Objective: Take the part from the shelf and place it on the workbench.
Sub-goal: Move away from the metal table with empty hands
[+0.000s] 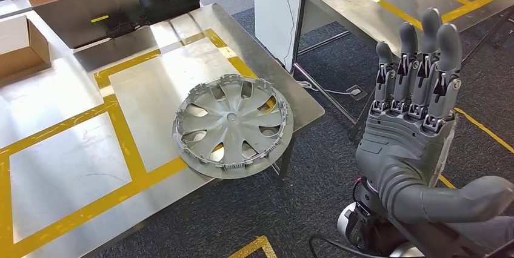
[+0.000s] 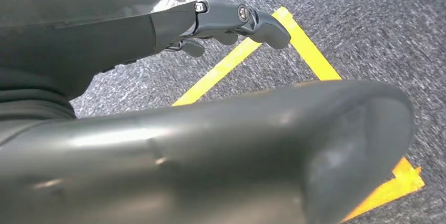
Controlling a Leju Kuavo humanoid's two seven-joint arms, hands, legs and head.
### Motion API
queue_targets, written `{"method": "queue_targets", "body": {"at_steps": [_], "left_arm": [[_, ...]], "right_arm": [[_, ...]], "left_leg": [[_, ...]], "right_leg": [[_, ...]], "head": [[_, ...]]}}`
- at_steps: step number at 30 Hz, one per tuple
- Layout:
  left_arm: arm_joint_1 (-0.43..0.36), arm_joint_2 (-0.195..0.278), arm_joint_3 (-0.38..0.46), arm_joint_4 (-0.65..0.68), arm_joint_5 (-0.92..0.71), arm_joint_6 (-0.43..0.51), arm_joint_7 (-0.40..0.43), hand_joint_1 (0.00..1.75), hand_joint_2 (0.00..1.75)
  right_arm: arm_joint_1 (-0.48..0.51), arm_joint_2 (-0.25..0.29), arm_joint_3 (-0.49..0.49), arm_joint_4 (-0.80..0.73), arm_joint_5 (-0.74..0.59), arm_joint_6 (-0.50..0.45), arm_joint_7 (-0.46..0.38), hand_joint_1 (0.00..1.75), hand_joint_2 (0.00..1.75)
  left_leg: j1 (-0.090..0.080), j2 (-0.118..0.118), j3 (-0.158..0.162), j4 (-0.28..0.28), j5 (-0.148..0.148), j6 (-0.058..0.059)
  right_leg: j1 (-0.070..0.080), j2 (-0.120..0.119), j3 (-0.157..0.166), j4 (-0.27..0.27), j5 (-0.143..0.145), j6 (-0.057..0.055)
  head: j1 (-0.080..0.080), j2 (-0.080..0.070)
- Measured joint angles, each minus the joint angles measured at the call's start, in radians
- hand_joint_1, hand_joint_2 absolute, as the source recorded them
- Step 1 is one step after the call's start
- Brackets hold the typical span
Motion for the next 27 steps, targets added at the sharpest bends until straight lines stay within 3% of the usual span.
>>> {"method": "queue_targets", "body": {"at_steps": [2, 4, 7, 9, 12, 13, 14, 15, 17, 19, 23, 25, 27], "left_arm": [[-0.001, 0.001, 0.000, 0.000, 0.000, 0.000, 0.001, 0.00, 0.00], [-0.003, 0.003, 0.000, 0.000, 0.000, 0.000, 0.002, 0.00, 0.00], [-0.002, 0.006, 0.000, 0.000, 0.001, 0.000, 0.005, 0.00, 0.00], [-0.002, 0.007, 0.000, 0.000, 0.001, 0.000, 0.006, 0.00, 0.00], [-0.003, 0.008, 0.000, 0.000, 0.001, -0.001, 0.006, 0.00, 0.00], [-0.003, 0.008, 0.000, 0.000, 0.001, -0.002, 0.006, 0.00, 0.00], [-0.002, 0.008, 0.000, 0.000, 0.001, -0.002, 0.007, 0.00, 0.00], [-0.002, 0.009, 0.000, 0.000, 0.001, -0.002, 0.007, 0.00, 0.00], [-0.002, 0.008, -0.001, 0.000, 0.002, -0.002, 0.008, 0.00, 0.00], [-0.002, 0.009, -0.001, 0.000, 0.001, -0.002, 0.009, 0.00, 0.00], [-0.003, 0.009, -0.001, 0.000, 0.002, -0.001, 0.010, 0.00, 0.00], [-0.003, 0.010, -0.001, 0.000, 0.002, -0.001, 0.010, 0.00, 0.00], [-0.003, 0.011, -0.001, 0.000, 0.002, -0.001, 0.010, 0.00, 0.00]], "right_arm": [[0.000, 0.002, 0.000, 0.001, 0.000, 0.000, -0.001, 0.00, 0.00], [-0.001, 0.003, 0.000, 0.002, -0.001, 0.000, -0.002, 0.00, 0.00], [-0.001, 0.003, 0.000, 0.005, -0.007, 0.001, -0.004, 0.00, 0.00], [-0.003, 0.003, 0.000, 0.006, -0.012, 0.001, -0.006, 0.00, 0.00], [-0.002, 0.004, 0.000, 0.009, -0.025, 0.002, -0.010, 0.00, 0.00], [-0.001, 0.004, 0.000, 0.011, -0.029, 0.002, -0.012, 0.00, 0.00], [-0.001, 0.004, 0.000, 0.012, -0.032, 0.002, -0.015, 0.00, 0.00], [-0.001, 0.004, 0.000, 0.013, -0.035, 0.002, -0.017, 0.00, 0.00], [-0.001, 0.004, 0.000, 0.015, -0.038, 0.002, -0.021, 0.00, 0.00], [-0.002, 0.005, 0.000, 0.016, -0.040, 0.002, -0.024, 0.00, 0.00], [-0.001, 0.006, -0.001, 0.018, -0.045, 0.003, -0.027, 0.00, 0.00], [-0.001, 0.008, -0.001, 0.019, -0.048, 0.004, -0.029, 0.00, 0.00], [-0.001, 0.009, 0.000, 0.021, -0.050, 0.005, -0.030, 0.00, 0.00]], "left_leg": [[-0.007, 0.000, 0.065, -0.131, 0.066, 0.016], [-0.014, 0.000, 0.107, -0.222, 0.093, 0.027], [-0.016, 0.000, 0.108, -0.247, 0.096, 0.034], [-0.011, 0.002, 0.109, -0.259, 0.107, 0.043], [-0.010, 0.005, 0.104, -0.262, 0.114, 0.050], [-0.010, 0.005, 0.102, -0.260, 0.114, 0.050], [-0.010, 0.006, 0.101, -0.259, 0.114, 0.050], [-0.010, 0.006, 0.100, -0.257, 0.114, 0.049], [-0.010, 0.005, 0.100, -0.252, 0.111, 0.045], [-0.013, 0.005, 0.095, -0.245, 0.110, 0.035], [-0.014, 0.005, 0.087, -0.236, 0.105, 0.015], [-0.012, 0.005, 0.066, -0.180, 0.058, 0.006], [-0.009, 0.005, 0.019, -0.055, -0.011, -0.001]], "right_leg": [[0.002, 0.001, 0.003, 0.000, 0.000, 0.001], [0.004, 0.003, 0.000, 0.001, 0.002, 0.007], [0.002, 0.003, -0.006, -0.001, 0.008, 0.025], [0.002, 0.004, -0.017, 0.025, -0.017, 0.035], [0.000, 0.004, -0.086, 0.196, -0.113, 0.045], [-0.001, 0.003, -0.104, 0.244, -0.129, 0.047], [-0.001, 0.003, -0.107, 0.260, -0.126, 0.048], [-0.001, 0.003, -0.090, 0.235, -0.105, 0.048], [-0.001, 0.003, -0.021, 0.108, -0.044, 0.045], [0.001, 0.005, 0.026, 0.008, -0.016, 0.036], [0.002, 0.006, 0.025, -0.010, -0.011, 0.013], [-0.003, 0.002, 0.024, -0.015, -0.005, 0.002], [-0.002, -0.001, 0.019, -0.015, -0.002, -0.004]], "head": [[0.000, 0.000], [-0.001, 0.000], [-0.002, 0.000], [0.000, 0.000], [0.006, 0.000], [0.006, 0.000], [0.006, 0.000], [0.007, 0.000], [0.007, 0.000], [0.007, 0.000], [0.006, 0.000], [0.002, 0.000], [-0.003, 0.000]]}}
